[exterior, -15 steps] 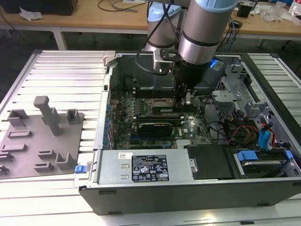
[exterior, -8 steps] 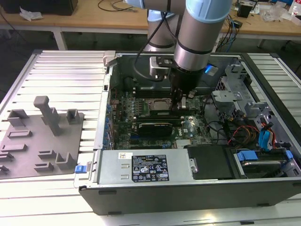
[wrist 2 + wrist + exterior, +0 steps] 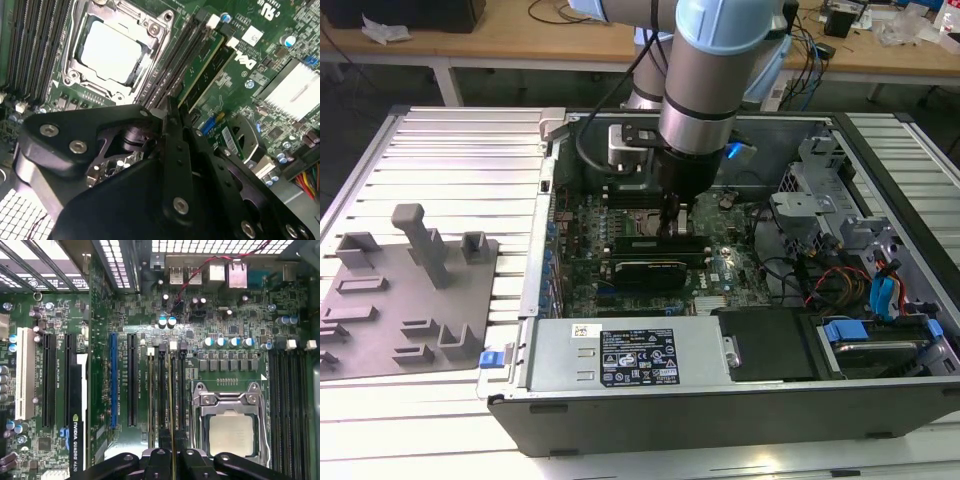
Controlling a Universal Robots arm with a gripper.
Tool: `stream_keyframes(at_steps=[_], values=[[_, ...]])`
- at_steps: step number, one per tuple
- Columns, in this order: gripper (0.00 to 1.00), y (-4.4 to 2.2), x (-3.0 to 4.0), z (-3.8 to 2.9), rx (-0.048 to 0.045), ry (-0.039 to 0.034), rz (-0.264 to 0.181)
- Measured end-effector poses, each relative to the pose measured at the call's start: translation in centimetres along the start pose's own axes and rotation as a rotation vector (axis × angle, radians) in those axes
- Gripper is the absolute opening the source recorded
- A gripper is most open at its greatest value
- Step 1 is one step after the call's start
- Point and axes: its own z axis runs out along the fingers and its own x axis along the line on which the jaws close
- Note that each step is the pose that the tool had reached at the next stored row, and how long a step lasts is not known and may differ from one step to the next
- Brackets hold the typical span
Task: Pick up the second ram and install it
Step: 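Insert the second ram into the second slot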
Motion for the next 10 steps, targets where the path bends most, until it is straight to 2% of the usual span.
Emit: stream_keyframes(at_steps=[10], values=[[0.13, 0.21, -0.21, 0.73, 0.0, -0.0001, 0.0]])
